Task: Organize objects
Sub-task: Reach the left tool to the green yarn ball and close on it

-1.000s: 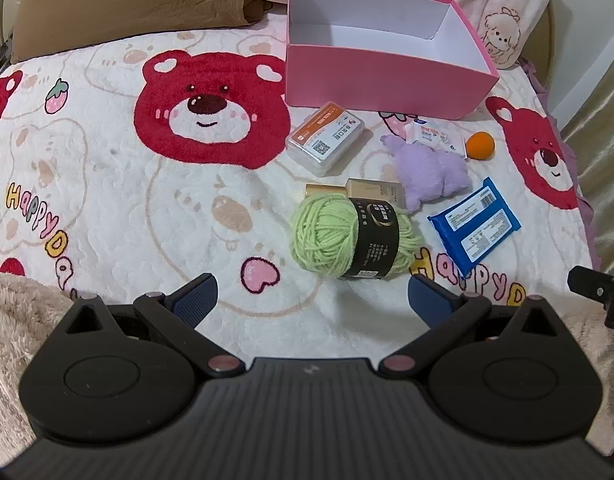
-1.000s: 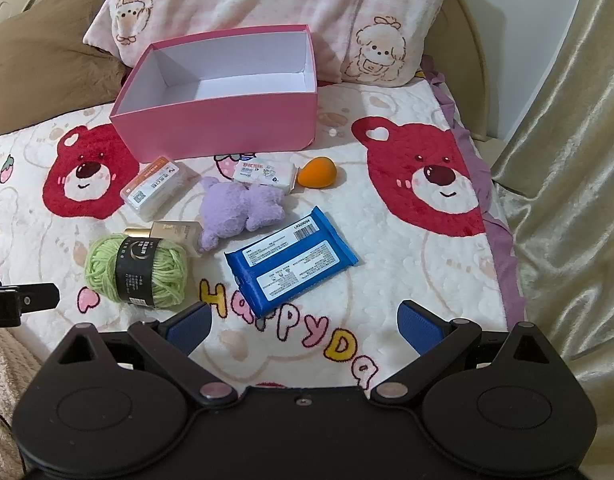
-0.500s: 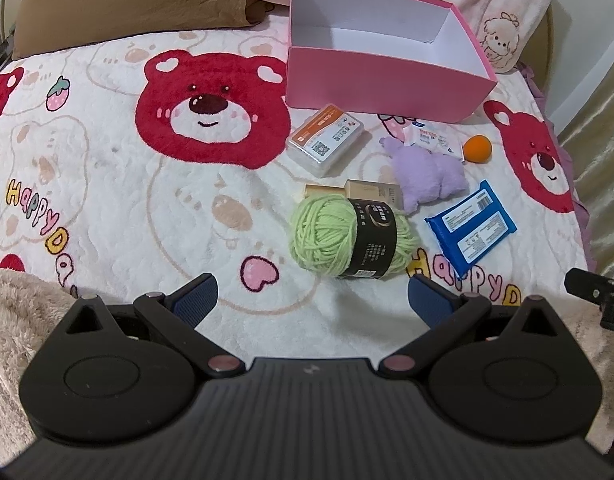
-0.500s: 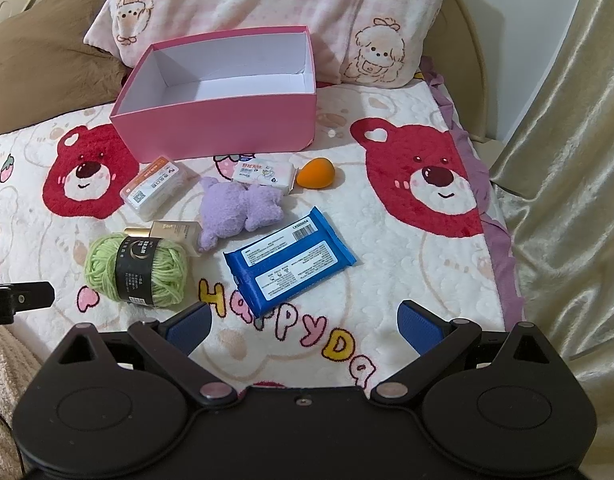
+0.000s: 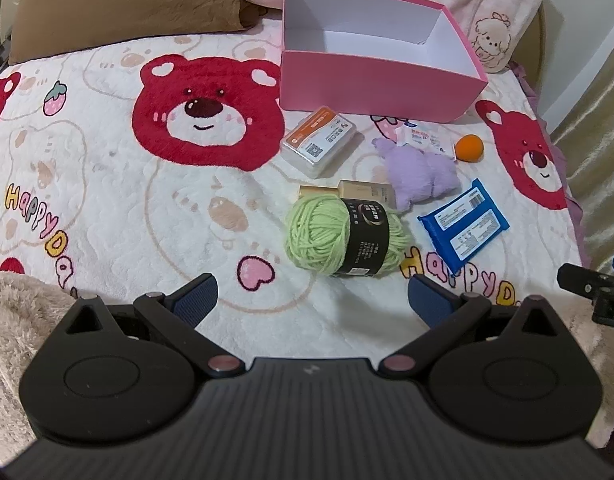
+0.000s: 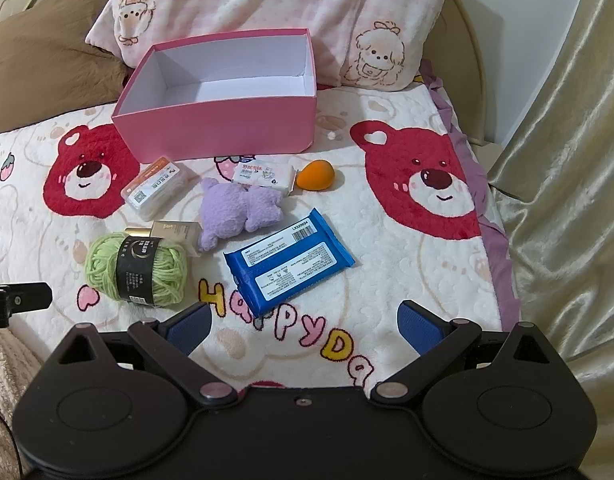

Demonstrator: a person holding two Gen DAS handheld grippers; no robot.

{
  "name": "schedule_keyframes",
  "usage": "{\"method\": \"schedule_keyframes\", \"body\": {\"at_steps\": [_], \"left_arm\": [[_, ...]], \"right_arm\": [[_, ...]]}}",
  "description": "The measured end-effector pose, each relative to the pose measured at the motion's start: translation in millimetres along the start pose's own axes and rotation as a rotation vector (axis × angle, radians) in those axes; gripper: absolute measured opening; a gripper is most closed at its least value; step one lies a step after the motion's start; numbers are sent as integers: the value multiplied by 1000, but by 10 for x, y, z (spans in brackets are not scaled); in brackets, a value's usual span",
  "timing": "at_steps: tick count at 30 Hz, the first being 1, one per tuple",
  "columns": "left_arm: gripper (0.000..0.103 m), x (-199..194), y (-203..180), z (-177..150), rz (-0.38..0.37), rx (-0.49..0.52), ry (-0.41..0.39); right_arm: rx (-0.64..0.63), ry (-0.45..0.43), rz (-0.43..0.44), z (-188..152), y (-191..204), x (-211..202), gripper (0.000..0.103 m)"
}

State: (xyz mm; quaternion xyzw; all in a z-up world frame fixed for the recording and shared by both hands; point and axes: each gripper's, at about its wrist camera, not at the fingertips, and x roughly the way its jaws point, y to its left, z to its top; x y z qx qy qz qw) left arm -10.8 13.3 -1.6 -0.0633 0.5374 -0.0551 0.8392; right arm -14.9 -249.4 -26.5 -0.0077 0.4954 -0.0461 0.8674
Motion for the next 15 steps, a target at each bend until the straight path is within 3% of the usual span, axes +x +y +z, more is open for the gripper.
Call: {"method": "schedule_keyframes", "body": {"at_steps": [7, 15], "left_arm": [[103, -62, -2, 81, -37, 26, 1], [102, -123, 59, 427, -34, 97, -70]], "right_arm": [[-8, -17, 15, 9, 25, -47, 101], [-36, -246, 232, -3, 78, -236, 101]]}}
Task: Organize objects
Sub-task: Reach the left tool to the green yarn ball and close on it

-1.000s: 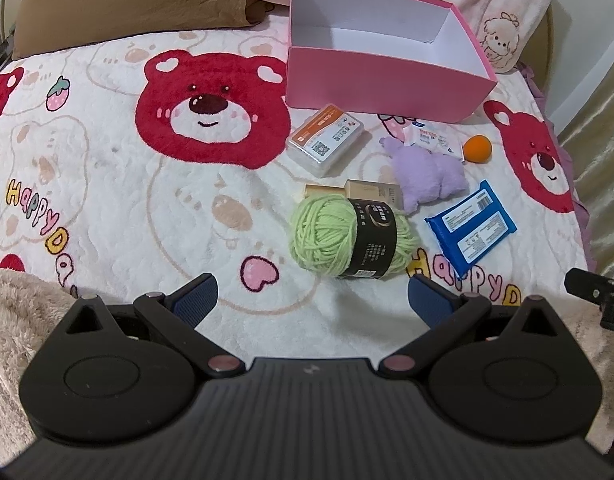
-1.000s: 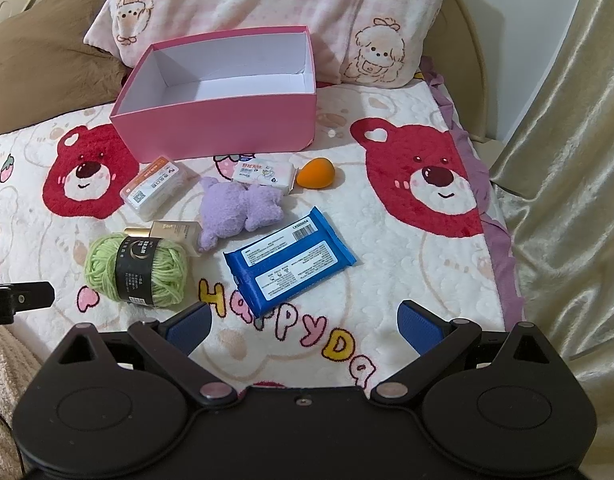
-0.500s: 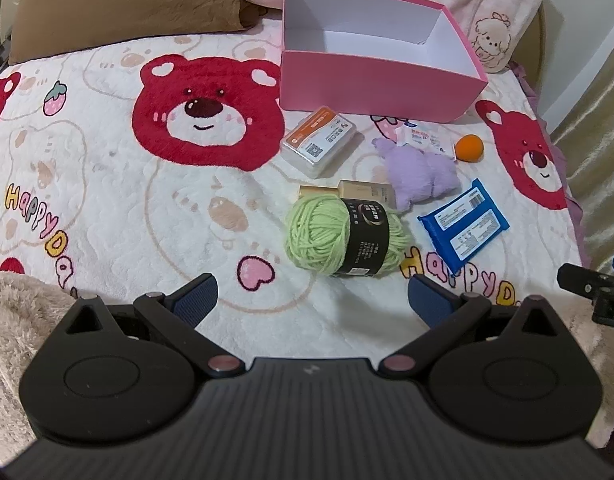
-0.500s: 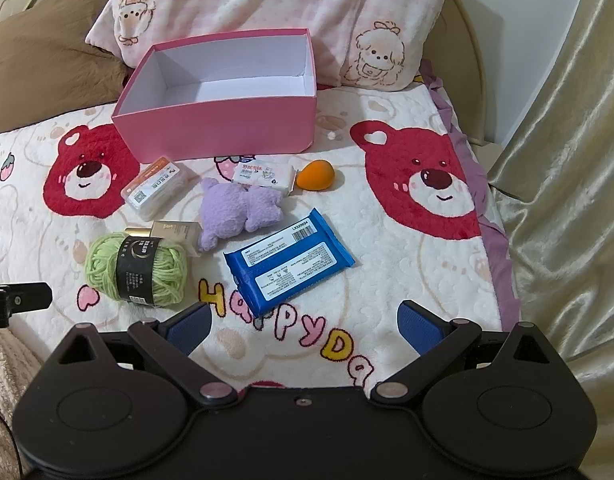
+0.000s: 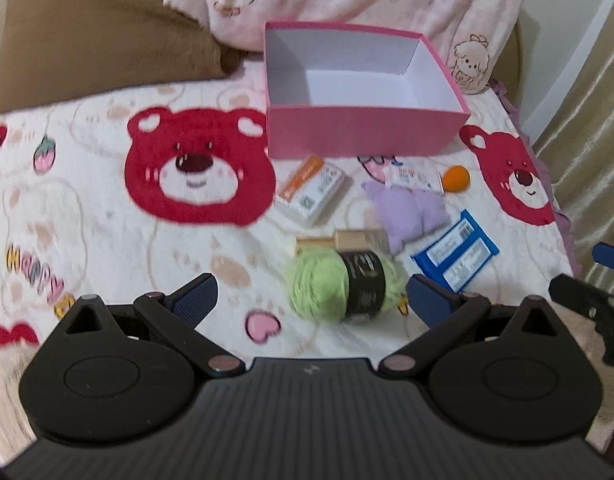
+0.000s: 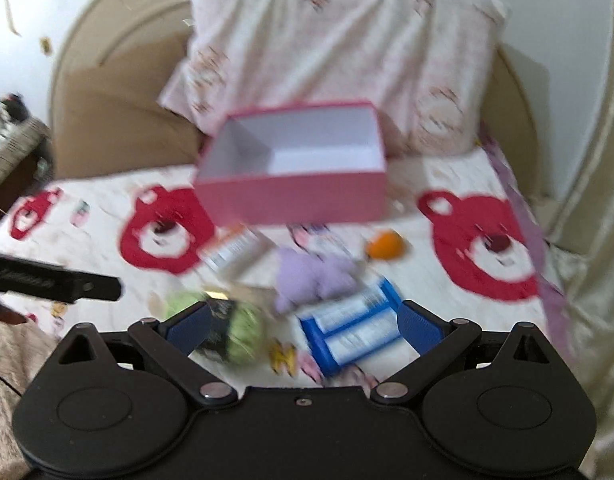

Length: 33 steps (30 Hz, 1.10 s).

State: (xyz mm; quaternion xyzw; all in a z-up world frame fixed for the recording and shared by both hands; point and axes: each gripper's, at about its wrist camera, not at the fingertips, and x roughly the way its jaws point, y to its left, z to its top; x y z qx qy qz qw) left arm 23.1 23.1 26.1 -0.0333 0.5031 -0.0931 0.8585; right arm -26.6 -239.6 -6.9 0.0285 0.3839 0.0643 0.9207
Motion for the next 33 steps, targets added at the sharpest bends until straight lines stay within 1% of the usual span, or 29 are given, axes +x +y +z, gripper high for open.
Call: {"method": "schedule_keyframes", "body": {"at_steps": [2, 3, 7, 10, 13, 16, 20, 23, 25, 26, 29, 31, 33], "left_arm": [[101, 65, 29, 93, -34, 17, -2], [101, 122, 41, 142, -46, 27, -3], [100, 353, 69, 232, -44, 36, -8], [100, 579, 113, 198, -73, 13, 21], [96, 799, 169, 113, -114, -20, 57], [91, 945, 192, 18, -141, -27, 65], [84, 1100, 186, -61, -167, -25, 59], [70, 1203, 166, -118, -179, -21, 49], [63, 1265, 156, -153, -174, -20, 43], [62, 1288, 151, -161, -175, -16, 42], [61, 1351, 159, -181, -213, -26, 50], [61, 1362, 150, -187, -216, -21, 53], [61, 1363, 158, -196, -224, -22, 54]], "right_arm": [[-17, -20, 25, -8, 75, 70, 101], [-20, -12, 40, -14, 98, 141, 101], [-28, 22, 107, -61, 226, 420, 101], [-47, 68, 167, -124, 349, 657, 101], [-59, 120, 222, -219, 477, 923, 101], [-53, 163, 254, -302, 559, 1160, 101], [-16, 210, 270, -388, 562, 1425, 101], [-2, 225, 271, -444, 561, 1558, 101], [-6, 227, 263, -494, 593, 1645, 101], [-9, 229, 263, -502, 604, 1693, 101], [3, 245, 261, -572, 630, 1814, 99], [28, 258, 272, -596, 623, 1857, 92], [26, 238, 270, -613, 636, 1821, 88]]}}
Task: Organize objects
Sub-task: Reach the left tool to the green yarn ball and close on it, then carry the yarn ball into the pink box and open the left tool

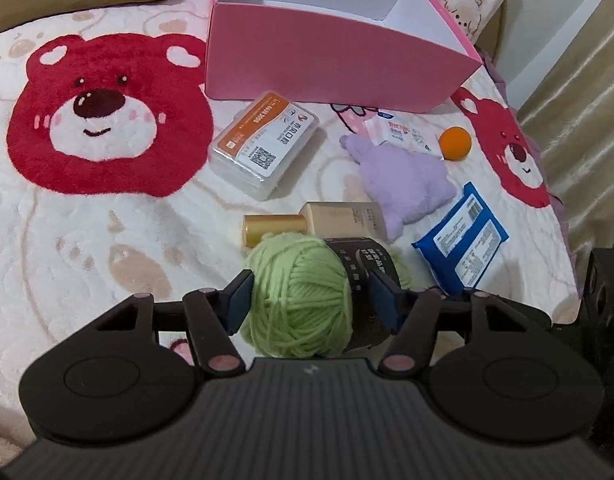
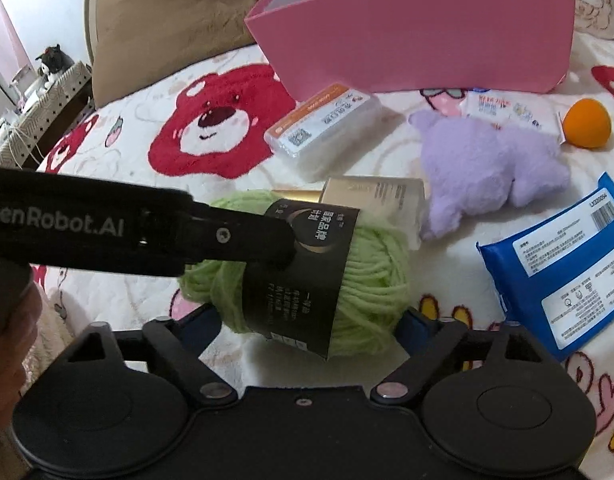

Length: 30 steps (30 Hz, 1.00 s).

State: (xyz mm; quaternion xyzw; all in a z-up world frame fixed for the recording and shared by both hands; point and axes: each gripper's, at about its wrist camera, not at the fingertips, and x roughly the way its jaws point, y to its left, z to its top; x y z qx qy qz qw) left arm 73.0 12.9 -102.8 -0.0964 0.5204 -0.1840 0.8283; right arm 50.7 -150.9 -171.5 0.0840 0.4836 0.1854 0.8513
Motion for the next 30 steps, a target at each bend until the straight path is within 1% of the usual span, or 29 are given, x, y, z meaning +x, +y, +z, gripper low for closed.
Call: {"method": "schedule_keyframes", "body": {"at_steps": [1, 5, 11, 14, 17, 22, 24, 26, 28, 30], "left_arm": [[60, -7, 2, 0, -5, -2, 4], [59, -111, -22, -12, -30, 5, 0], [59, -428, -173, 78, -68, 38, -62], [59, -654, -301, 218, -86, 77, -108], [59, -853, -427, 430, -112, 119, -148], [59, -1008, -653, 904, -98, 196, -224], [60, -984, -726, 1138, -99, 205, -255], [60, -910, -750, 1360, -102, 188, -269], [60, -812, -758, 1599, -113, 170, -280], [60, -624, -763, 1806, -110, 163, -277]], "right_arm": [[-14, -9, -7, -4, 23, -16, 85], [-67, -48, -40, -17, 122, -121, 81], [-170, -145, -115, 12, 304, -460, 81], [-186, -192, -126, 126, 348, -673, 81], [-209, -243, -140, 324, 348, -894, 81], [-255, -330, -159, 735, 315, -1138, 81], [-270, -363, -179, 962, 266, -1191, 81], [-277, -387, -195, 1196, 186, -1193, 81], [-274, -395, -202, 1390, 77, -1126, 81], [-270, -393, -204, 1558, -59, -1018, 81]]}}
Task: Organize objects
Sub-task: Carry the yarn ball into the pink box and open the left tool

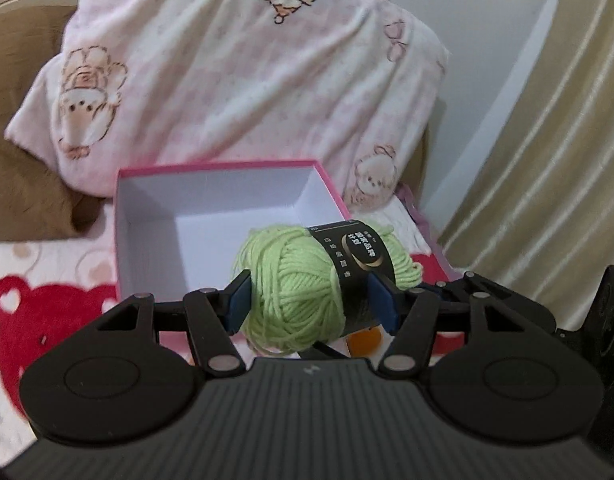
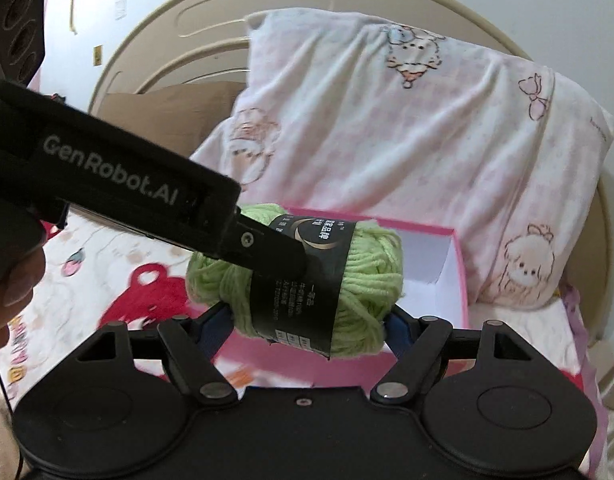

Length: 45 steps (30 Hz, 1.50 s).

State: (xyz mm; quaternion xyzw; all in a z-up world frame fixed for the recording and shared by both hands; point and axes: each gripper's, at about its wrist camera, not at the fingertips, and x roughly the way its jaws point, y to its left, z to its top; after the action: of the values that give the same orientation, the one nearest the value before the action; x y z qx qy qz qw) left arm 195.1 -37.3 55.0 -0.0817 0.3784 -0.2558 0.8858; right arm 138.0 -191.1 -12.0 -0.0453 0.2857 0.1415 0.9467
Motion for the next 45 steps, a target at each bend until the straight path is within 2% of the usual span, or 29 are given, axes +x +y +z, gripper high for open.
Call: {"method": "schedule_keyframes", "body": {"at_steps": [2, 4, 12, 17, 21, 24, 26, 28, 30, 31, 32, 35, 39, 41, 42, 45], "left_arm": [[59, 240, 41, 98, 4, -6, 17], [59, 542, 111, 169, 8, -19, 55], [59, 1449, 466, 229, -47, -198, 143], [59, 1835, 565, 152, -1, -223, 197], [59, 1986, 656, 81, 30, -263, 221], [58, 2012, 682, 34, 18, -300, 229], [53, 2045, 656, 8, 12, -278, 237], [52, 2105, 620, -23, 11, -292, 261], [52, 2160, 588, -19, -16, -325, 279], [52, 2175, 562, -11, -19, -334, 272], [51, 2187, 527, 2, -14, -328, 258], [52, 2215, 398, 63, 36, -256, 211], [55, 2123, 317, 105, 83, -205, 190], [63, 2007, 285, 98, 92, -187, 189], [65, 1952, 267, 98, 96, -177, 190], [66, 1726, 186, 76, 109, -133, 202]], "right_arm": [[14, 27, 11, 45, -149, 219, 80], [66, 98, 52, 95, -339, 478, 77], [82, 225, -13, 62, -738, 1194, 77], [73, 304, -70, -8, -799, 1602, 75], [-21, 352, -88, -14, -669, 1789, 76], [-47, 349, -97, -12, -683, 1778, 76], [-40, 334, -113, -37, -773, 1716, 76], [-43, 311, -126, -64, -799, 1616, 74], [-23, 299, -94, -95, -828, 1505, 73], [-5, 309, -64, -87, -893, 1503, 63], [17, 323, -35, -91, -976, 1483, 46], [74, 321, -25, -137, -1120, 1450, 33], [112, 286, -5, -172, -1156, 1382, 33], [118, 274, 1, -197, -1116, 1315, 34], [117, 264, 4, -214, -1078, 1263, 38], [106, 240, 7, -244, -981, 1089, 39]]}}
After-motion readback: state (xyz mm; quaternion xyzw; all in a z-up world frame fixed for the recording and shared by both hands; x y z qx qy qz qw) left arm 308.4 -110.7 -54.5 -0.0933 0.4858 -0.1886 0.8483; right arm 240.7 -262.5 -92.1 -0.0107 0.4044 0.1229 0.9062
